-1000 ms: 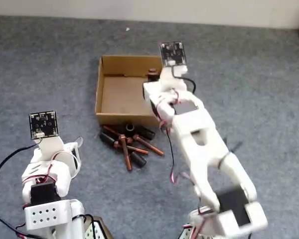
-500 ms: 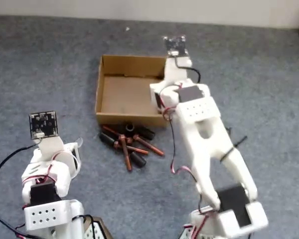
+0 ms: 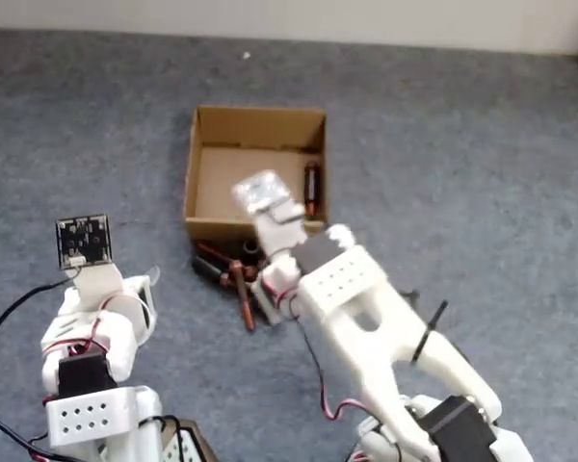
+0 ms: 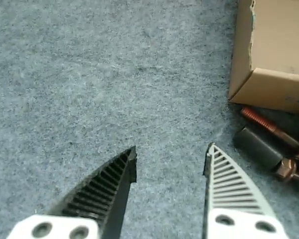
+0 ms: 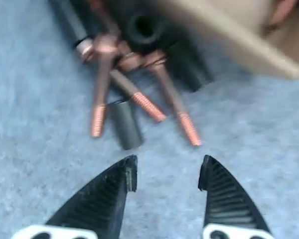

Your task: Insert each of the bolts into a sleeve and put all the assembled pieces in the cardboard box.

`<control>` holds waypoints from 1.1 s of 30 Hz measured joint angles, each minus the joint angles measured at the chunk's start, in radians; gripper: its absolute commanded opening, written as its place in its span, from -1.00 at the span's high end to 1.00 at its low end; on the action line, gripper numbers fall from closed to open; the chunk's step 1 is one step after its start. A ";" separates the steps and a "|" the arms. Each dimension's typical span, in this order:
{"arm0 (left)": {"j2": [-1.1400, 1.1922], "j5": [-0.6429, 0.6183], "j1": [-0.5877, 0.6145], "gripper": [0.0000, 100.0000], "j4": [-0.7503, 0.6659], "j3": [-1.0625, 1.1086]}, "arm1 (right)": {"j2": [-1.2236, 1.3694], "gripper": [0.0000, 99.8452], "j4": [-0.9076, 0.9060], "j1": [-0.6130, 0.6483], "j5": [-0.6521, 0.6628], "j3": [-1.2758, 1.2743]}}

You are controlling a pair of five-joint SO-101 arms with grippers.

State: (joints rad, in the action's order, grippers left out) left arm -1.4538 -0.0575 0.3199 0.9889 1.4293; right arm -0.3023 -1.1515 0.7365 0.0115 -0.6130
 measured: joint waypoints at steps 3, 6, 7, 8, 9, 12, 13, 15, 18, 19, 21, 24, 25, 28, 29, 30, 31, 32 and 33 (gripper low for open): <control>0.000 0.000 0.000 0.52 0.000 0.000 | 0.000 0.62 0.075 0.032 0.000 -0.048; 0.000 0.000 0.000 0.52 0.000 0.000 | 0.051 0.62 0.104 0.063 0.000 -0.055; 0.000 0.000 0.000 0.52 0.000 0.000 | 0.083 0.62 0.109 0.071 0.000 -0.055; 0.000 0.000 0.000 0.52 0.000 0.000 | 0.120 0.62 0.112 0.077 0.000 -0.052; 0.000 0.000 0.000 0.52 0.000 0.000 | 0.160 0.62 0.114 0.083 0.000 -0.040; 0.000 0.000 0.000 0.52 0.000 0.000 | 0.261 0.62 0.117 0.086 0.000 0.009; 0.000 0.000 0.000 0.52 0.000 0.000 | 0.284 0.62 0.117 0.086 0.000 0.021; 0.000 0.000 0.000 0.52 0.000 0.000 | 0.324 0.62 0.117 0.084 0.002 0.044; 0.000 0.000 0.000 0.52 0.000 0.000 | 0.345 0.62 0.121 0.084 0.006 0.052; 0.000 0.000 0.000 0.52 0.000 0.000 | 0.345 0.62 0.129 0.086 0.006 0.052; 0.000 0.000 0.000 0.52 0.000 0.000 | 0.345 0.62 0.157 0.086 0.006 0.052; 0.000 0.000 0.000 0.52 0.000 0.000 | 0.345 0.63 0.199 0.083 0.006 0.052; 0.000 0.000 0.000 0.52 0.000 0.000 | 0.345 0.67 0.209 0.083 0.006 0.052; 0.000 0.000 0.000 0.52 0.000 0.000 | 0.345 0.82 0.219 0.081 0.006 0.051; 0.000 0.000 0.000 0.52 0.000 0.000 | 0.345 0.86 0.221 0.080 0.006 0.051; 0.000 0.000 0.000 0.52 0.000 0.000 | 0.345 0.91 0.224 0.080 0.008 0.052; 0.000 0.000 0.000 0.52 0.000 0.000 | 0.345 0.94 0.229 0.080 0.011 0.052; 0.000 0.000 0.000 0.52 0.000 0.000 | 0.345 0.98 0.232 0.081 0.021 0.052; 0.000 0.000 0.000 0.52 0.000 0.003 | 0.345 1.00 0.235 0.081 0.041 0.052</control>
State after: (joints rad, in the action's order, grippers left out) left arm -1.4538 -0.0575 0.3199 0.9889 1.4323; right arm 0.0430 -0.9168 0.8178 0.0529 -0.5608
